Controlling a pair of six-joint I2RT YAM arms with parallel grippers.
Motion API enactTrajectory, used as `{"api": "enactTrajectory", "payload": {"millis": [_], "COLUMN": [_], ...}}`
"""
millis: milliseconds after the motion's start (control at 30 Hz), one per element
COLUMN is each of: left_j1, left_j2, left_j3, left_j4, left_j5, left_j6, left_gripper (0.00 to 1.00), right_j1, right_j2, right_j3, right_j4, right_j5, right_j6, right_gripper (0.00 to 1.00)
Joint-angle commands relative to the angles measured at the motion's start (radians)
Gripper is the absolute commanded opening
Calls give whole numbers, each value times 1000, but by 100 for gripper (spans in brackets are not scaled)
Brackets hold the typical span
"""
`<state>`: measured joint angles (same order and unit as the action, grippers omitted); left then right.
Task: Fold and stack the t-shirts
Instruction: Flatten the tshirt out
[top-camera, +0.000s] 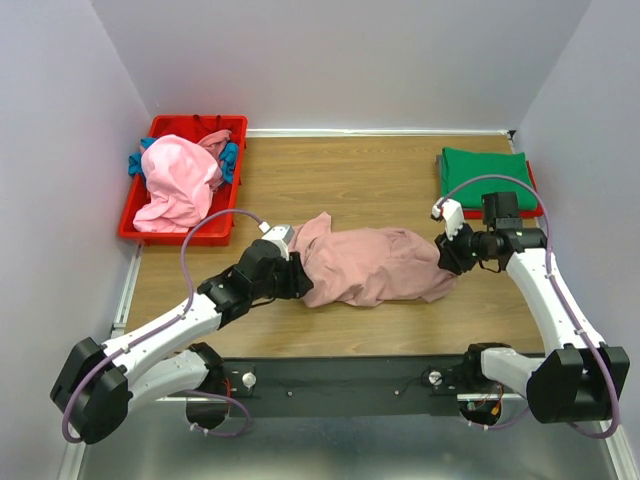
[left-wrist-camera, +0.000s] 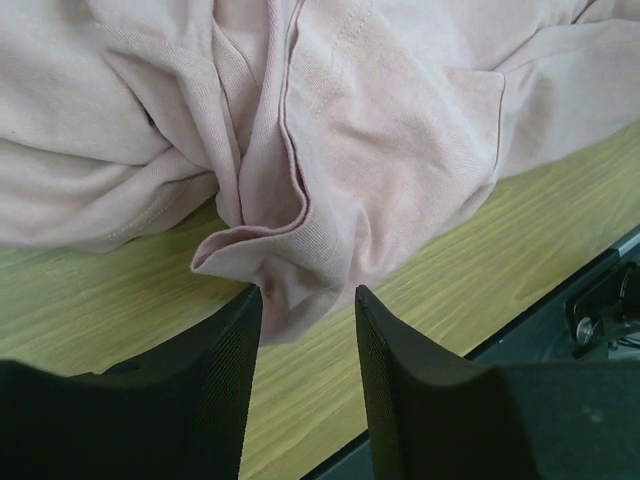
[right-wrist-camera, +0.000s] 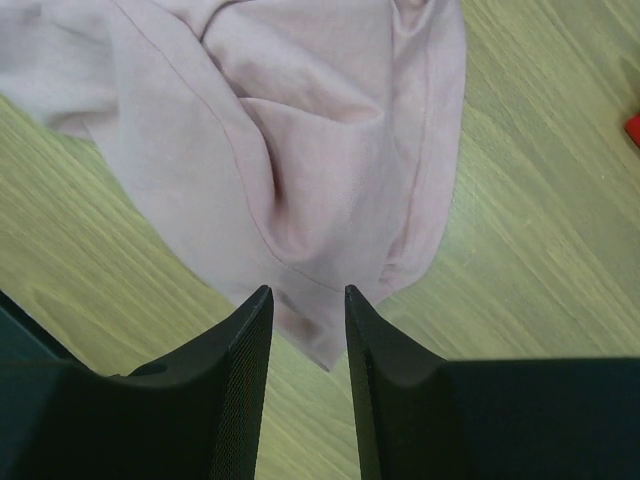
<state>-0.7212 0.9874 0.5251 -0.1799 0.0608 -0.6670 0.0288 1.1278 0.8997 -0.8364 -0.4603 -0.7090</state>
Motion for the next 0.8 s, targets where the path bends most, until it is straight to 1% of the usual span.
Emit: {"api": "enactTrajectory", "payload": {"millis": [0,233,367,467,567,600,633,700,767], "left_j1": [3,5,5,5,5,5,3,5,5], "left_j2": [-7,42,51,72,94,97,97,96,85], "left_j3": [12,49,64,81,87,88,90,98,105], "left_j4": [-4,-35,-15,-7,6,13,16,16,8], "left_j5": [-52,-141,-144,-136,-122,-116,-113,-104,-102], "left_j6": [-9,-23,-19,-6,7,10,14,15,18], "left_gripper": [51,52,48,41,25,19,9,0,0], "right_j1": [-4,-4,-4,-4,-4,-6,-4,-4,-4], "right_j2": [4,10,12,13,10,9,7,6,6], "right_j3": [25,13,11,11,13,11,11,11,13], "right_j4": [2,13,17,19,19,19,19,19,19], "right_j5": [-63,-70,-77,-80,-81,-80,-80,-78,-77], "right_j6": [28,42,45,48,48,48,48,48,48], "right_gripper": [42,42,42,42,42,42,42,42,42]}}
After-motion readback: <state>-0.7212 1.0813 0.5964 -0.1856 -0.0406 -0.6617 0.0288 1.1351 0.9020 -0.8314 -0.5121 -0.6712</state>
